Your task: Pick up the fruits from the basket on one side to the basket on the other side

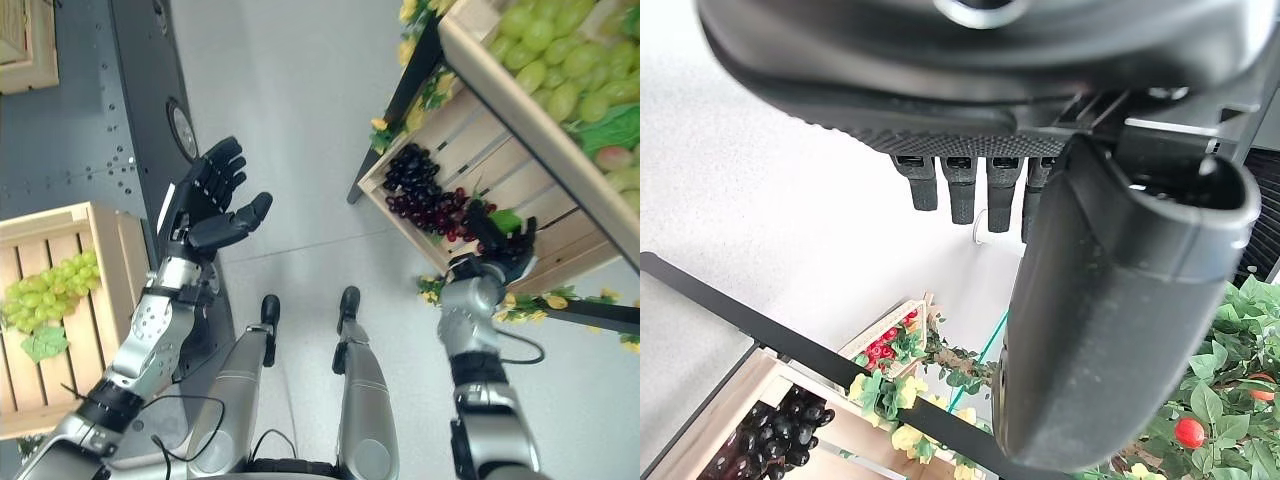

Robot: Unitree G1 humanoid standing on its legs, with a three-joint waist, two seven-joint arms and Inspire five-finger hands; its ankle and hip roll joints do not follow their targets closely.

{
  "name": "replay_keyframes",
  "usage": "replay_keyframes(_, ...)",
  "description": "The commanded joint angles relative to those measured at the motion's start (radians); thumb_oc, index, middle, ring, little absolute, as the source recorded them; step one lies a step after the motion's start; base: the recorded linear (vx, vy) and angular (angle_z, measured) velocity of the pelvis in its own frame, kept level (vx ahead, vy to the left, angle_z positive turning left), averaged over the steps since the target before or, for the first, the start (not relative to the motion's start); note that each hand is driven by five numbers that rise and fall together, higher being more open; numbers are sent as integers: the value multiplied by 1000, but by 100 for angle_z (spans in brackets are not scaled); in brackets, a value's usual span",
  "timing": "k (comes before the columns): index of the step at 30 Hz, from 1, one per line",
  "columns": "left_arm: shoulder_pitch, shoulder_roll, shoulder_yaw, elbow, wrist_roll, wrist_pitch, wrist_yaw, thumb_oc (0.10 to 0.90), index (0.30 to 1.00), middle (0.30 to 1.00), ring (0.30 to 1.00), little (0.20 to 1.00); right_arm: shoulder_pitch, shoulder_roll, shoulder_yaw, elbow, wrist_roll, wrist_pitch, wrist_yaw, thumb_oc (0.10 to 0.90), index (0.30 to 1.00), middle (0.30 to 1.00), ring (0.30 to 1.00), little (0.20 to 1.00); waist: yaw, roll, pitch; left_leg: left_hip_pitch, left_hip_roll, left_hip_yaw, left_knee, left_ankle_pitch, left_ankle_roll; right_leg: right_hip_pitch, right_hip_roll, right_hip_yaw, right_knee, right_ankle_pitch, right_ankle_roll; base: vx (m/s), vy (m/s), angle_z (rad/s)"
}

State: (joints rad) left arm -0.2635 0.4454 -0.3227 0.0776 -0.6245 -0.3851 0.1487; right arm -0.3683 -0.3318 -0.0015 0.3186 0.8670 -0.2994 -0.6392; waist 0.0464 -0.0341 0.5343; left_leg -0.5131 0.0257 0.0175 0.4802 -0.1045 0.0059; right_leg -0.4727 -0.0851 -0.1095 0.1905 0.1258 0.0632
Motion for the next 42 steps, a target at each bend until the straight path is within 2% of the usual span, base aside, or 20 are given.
replay_keyframes(1, -18, -7, 87, -208, 44, -116, -26, 800, 900, 900, 900, 900, -10, -47, -20, -174, -172, -67, 62, 800, 900, 900, 900, 900, -1, -15, -14, 66, -51, 36, -173, 102, 51, 116, 58, -42, 91, -122, -63, 18, 154, -7)
replay_keyframes(4, 17, -33, 107, -216, 65, -119, -6, 800, 900, 900, 900, 900, 71, 16, 22, -266, -247, -108, 159, 800, 900, 900, 900, 900, 0, -19, -21, 134, -57, 42, -217, 103, 56, 180, 51, -33, 49, -117, -52, 25, 141, -8)
replay_keyframes(9, 48, -52, 118, -198, 80, -112, 2, 800, 900, 900, 900, 900, 105, 65, 94, -319, -278, -125, 304, 800, 900, 900, 900, 900, 11, -21, -58, 192, -72, 38, -263, 104, 64, 230, 34, -30, 8, -107, -36, 29, 154, 0)
replay_keyframes(11, 70, -57, 123, -179, 97, -105, 3, 800, 900, 900, 900, 900, 113, 75, 148, -340, -261, -149, 450, 800, 900, 900, 900, 900, 27, -23, -90, 220, -84, 30, -273, 94, 72, 258, 19, -30, -5, -108, -27, 27, 206, 3)
replay_keyframes(12, 74, -57, 126, -176, 98, -104, 3, 800, 900, 900, 900, 900, 116, 77, 154, -342, -246, -144, 476, 800, 900, 900, 900, 900, 29, -23, -94, 223, -86, 29, -272, 92, 73, 263, 17, -30, -6, -108, -26, 50, 184, 4)
replay_keyframes(14, 114, -54, 151, -156, 103, -97, -6, 800, 900, 900, 900, 900, 150, 88, 179, -335, -184, -127, 621, 800, 900, 900, 900, 900, 46, -19, -129, 240, -100, 12, -261, 83, 77, 294, -1, -30, -2, -113, -16, 91, 184, 1)
replay_keyframes(17, 144, -50, 165, -149, 127, -100, -13, 800, 900, 900, 900, 900, 180, 92, 190, -334, -130, -112, 688, 800, 900, 900, 900, 900, 55, -17, -147, 268, -102, -2, -277, 83, 85, 302, -11, -31, 21, -117, -6, 101, 123, 6)
replay_keyframes(18, 187, -43, 181, -153, 128, -81, -13, 800, 900, 900, 900, 900, 225, 98, 219, -334, -118, -100, 763, 800, 900, 900, 900, 900, 61, -13, -165, 307, -96, -14, -309, 86, 96, 275, -20, -22, 109, -75, 16, 109, 100, 4)
replay_keyframes(20, 210, -38, 192, -151, 143, -63, -2, 800, 900, 900, 900, 900, 246, 104, 239, -326, -107, -86, 807, 800, 900, 900, 900, 900, 62, -10, -178, 334, -90, -20, -331, 90, 101, 256, -20, -9, 153, -49, 28, 159, 16, 3)
replay_keyframes(21, 228, -38, 202, -140, 153, -49, 13, 800, 900, 900, 900, 900, 259, 105, 250, -312, -101, -59, 841, 800, 900, 900, 900, 900, 59, -9, -191, 355, -91, -34, -352, 98, 98, 259, -14, 13, 112, -39, 34, 188, -84, 11)
replay_keyframes(23, 232, -37, 204, -136, 160, -42, 21, 800, 900, 900, 900, 900, 265, 102, 254, -309, -112, -49, 857, 800, 900, 900, 900, 900, 51, -7, -200, 366, -96, -55, -370, 107, 96, 271, -7, 34, 62, -30, 37, 121, -112, 18)
replay_keyframes(24, 233, -36, 202, -118, 179, -41, 39, 800, 900, 900, 900, 900, 281, 90, 261, -314, -109, -41, 878, 800, 900, 900, 900, 900, 36, -5, -211, 373, -103, -89, -401, 120, 94, 275, 0, 94, -33, -11, 41, 56, -263, 36)
replay_keyframes(25, 235, -28, 207, -96, 223, -57, 83, 800, 900, 900, 900, 900, 294, 72, 270, -325, -111, -18, 914, 800, 900, 900, 900, 900, 17, -1, -214, 367, -103, -115, -407, 120, 94, 257, 11, 158, -64, 11, 41, 37, -278, 59)
replay_keyframes(26, 236, -22, 210, -92, 231, -63, 86, 800, 900, 900, 900, 900, 297, 69, 272, -323, -109, -22, 919, 800, 900, 900, 900, 900, 19, -2, -217, 364, -101, -116, -412, 123, 93, 258, 11, 153, -65, 3, 39, -12, -331, 91)
replay_keyframes(28, 238, -2, 220, -58, 303, -71, 170, 800, 900, 900, 900, 900, 310, 46, 284, -312, -107, -5, 961, 800, 900, 900, 900, 900, 21, -8, -231, 357, -92, -121, -433, 139, 79, 273, 19, 133, -89, -20, 30, 17, -232, 87)
replay_keyframes(30, 233, 22, 225, -8, 436, -62, 310, 800, 900, 900, 900, 900, 326, 5, 302, -292, -115, 26, 984, 800, 900, 900, 900, 900, 23, -15, -254, 362, -68, -109, -460, 163, 53, 312, 24, 97, -131, -42, 11, 70, -203, 57)
replay_keyframes(33, 219, 28, 237, 31, 476, -32, 363, 800, 900, 900, 900, 900, 338, -9, 309, -277, -131, 43, 968, 800, 900, 900, 900, 900, 24, -15, -271, 363, -64, -105, -465, 173, 40, 343, 22, 60, -152, -57, -2, 65, -101, 49)
replay_keyframes(36, 201, 63, 268, 130, 674, 51, 480, 800, 900, 900, 900, 900, 362, -41, 315, -220, -159, 50, 926, 800, 900, 900, 900, 900, 26, 0, -290, 357, -52, -78, -459, 183, 13, 384, 12, -33, -158, -94, -18, 72, -64, 45)
replay_keyframes(40, 207, 126, 293, 229, 756, 106, 535, 800, 900, 900, 900, 900, 390, -68, 313, -172, -222, 67, 908, 800, 900, 900, 900, 900, 15, 17, -294, 353, -46, -72, -458, 182, 1, 376, 5, -66, -127, -125, -27, 31, 65, 44)
replay_keyframes(42, 229, 172, 317, 284, 804, 180, 555, 800, 900, 900, 900, 900, 415, -95, 317, -125, -265, 82, 901, 800, 900, 900, 900, 900, 10, 25, -292, 356, -47, -82, -470, 186, -3, 371, -2, -63, -125, -124, -23, 40, 156, 7)
